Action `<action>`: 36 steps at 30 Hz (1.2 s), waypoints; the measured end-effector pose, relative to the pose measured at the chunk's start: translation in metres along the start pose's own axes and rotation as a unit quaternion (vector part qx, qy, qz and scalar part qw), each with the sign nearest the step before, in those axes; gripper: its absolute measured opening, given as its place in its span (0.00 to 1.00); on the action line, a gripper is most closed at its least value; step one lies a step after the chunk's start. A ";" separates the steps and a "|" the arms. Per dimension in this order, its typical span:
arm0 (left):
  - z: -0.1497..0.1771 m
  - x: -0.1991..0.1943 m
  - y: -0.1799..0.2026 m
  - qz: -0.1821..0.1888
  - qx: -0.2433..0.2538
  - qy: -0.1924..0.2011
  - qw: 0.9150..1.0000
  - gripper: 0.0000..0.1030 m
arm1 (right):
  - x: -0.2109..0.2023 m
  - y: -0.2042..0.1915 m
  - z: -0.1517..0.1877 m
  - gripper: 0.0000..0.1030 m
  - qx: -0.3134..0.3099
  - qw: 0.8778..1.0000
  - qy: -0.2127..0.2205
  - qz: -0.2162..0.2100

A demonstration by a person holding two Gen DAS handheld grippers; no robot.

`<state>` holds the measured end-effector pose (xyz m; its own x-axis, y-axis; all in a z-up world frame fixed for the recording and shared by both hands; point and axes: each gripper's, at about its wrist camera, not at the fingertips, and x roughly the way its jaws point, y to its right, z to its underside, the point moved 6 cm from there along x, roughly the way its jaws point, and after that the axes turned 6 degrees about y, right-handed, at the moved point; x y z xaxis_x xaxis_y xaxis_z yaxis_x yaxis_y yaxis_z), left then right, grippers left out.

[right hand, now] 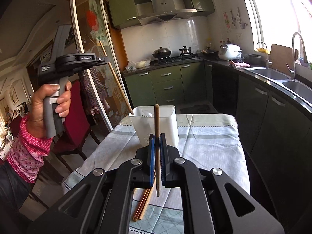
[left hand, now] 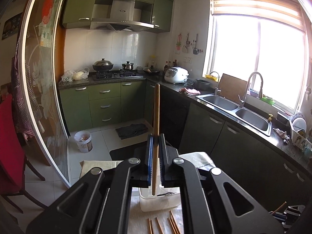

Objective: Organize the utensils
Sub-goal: 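Carry both chopsticks over the white holder and open both tools to drop them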

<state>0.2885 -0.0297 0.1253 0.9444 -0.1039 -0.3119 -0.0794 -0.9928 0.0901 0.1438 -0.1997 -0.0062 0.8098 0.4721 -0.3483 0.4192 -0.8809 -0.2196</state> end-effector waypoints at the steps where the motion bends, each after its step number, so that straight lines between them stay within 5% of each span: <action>1: -0.002 0.006 0.001 -0.005 0.002 0.003 1.000 0.06 | -0.001 -0.001 -0.002 0.06 -0.001 1.000 0.001 -0.002; 9: 0.035 0.054 -0.006 -0.031 0.007 -0.059 0.998 0.06 | -0.008 0.006 -0.018 0.06 0.011 1.000 0.004 -0.005; 17: 0.091 0.079 -0.009 -0.027 0.017 -0.132 0.991 0.06 | 0.003 0.012 -0.071 0.06 0.029 0.999 0.033 -0.009; 28: 0.102 0.019 -0.029 -0.018 0.020 -0.130 0.991 0.15 | 0.081 0.023 -0.157 0.06 0.047 0.994 0.090 0.032; 36: 0.126 -0.013 -0.048 -0.022 0.022 -0.152 0.988 0.15 | 0.178 0.039 -0.122 0.06 0.054 0.997 0.011 0.056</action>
<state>0.2395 0.0118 0.0060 0.8086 -0.0671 -0.5845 -0.0605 -0.9977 0.0308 0.3543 -0.1538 0.0343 0.8580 0.3698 -0.3565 0.2809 -0.9189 -0.2771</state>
